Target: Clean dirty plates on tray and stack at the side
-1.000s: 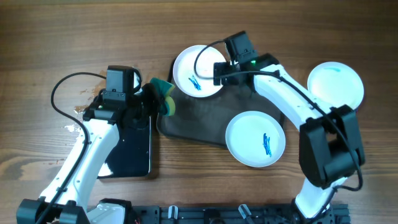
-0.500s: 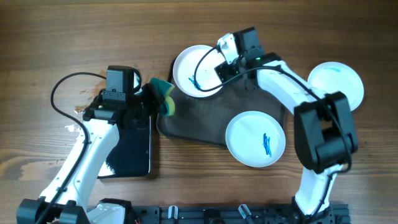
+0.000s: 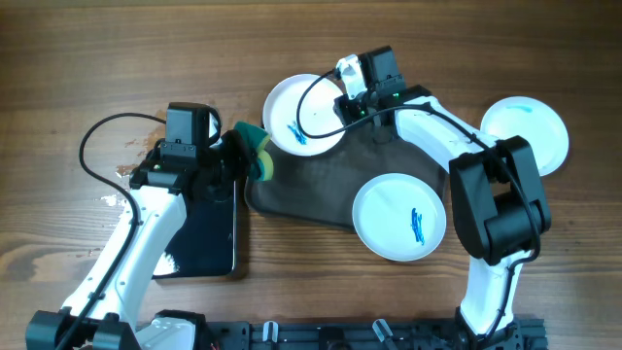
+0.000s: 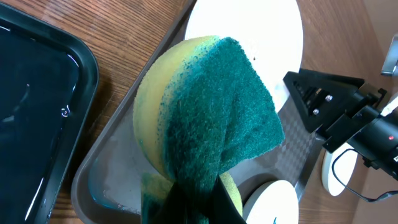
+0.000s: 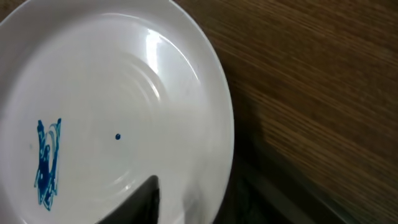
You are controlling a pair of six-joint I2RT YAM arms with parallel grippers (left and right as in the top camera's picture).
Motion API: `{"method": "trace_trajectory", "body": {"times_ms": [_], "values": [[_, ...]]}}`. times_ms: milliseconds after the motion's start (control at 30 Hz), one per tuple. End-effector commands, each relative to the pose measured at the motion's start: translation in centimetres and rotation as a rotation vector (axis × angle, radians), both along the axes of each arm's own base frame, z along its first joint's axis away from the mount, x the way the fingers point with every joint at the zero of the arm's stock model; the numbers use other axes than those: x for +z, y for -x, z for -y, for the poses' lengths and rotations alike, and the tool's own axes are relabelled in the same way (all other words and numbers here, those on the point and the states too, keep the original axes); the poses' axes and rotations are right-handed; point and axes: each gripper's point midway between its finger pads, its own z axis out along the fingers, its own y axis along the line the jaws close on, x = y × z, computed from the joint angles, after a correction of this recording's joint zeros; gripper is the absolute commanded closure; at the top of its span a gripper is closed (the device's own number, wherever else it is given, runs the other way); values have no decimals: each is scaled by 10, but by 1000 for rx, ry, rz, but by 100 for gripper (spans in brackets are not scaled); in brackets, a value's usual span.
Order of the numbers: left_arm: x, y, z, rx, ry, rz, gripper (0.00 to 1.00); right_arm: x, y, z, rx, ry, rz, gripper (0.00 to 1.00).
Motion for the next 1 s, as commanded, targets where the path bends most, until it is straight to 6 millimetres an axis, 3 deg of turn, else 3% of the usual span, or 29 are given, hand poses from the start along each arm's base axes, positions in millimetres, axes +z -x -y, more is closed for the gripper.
{"method": "trace_trajectory", "body": {"times_ms": [0, 167, 300, 400, 467, 600, 733, 800, 833, 967], "values": [[6, -5, 2, -7, -1, 20, 96, -10, 2, -4, -35, -38, -44, 70], [5, -4, 2, -7, -2, 13, 96, -14, 5, -3, -62, -47, -71, 72], [5, -3, 2, -7, -2, 9, 96, -37, 11, 0, -116, -51, -146, 81], [5, -3, 2, -7, -3, 9, 96, -37, 9, -1, -135, -64, -147, 85], [5, -3, 2, -7, -3, 9, 96, -37, 10, -1, -153, -72, -157, 96], [5, -3, 2, -7, -3, 9, 96, -35, 12, 0, -187, -82, -180, 96], [5, -4, 2, -7, -3, 10, 96, -20, 14, 23, -318, -16, -178, 96], [4, -4, -1, 3, -17, 11, 96, -13, 22, 47, -484, 45, -201, 96], [2, -7, -8, 27, -53, 18, 96, -15, 44, 63, -607, 86, -289, 96], [2, -10, -10, 34, -68, 29, 96, -23, 71, 72, -648, 143, -393, 96]]}}
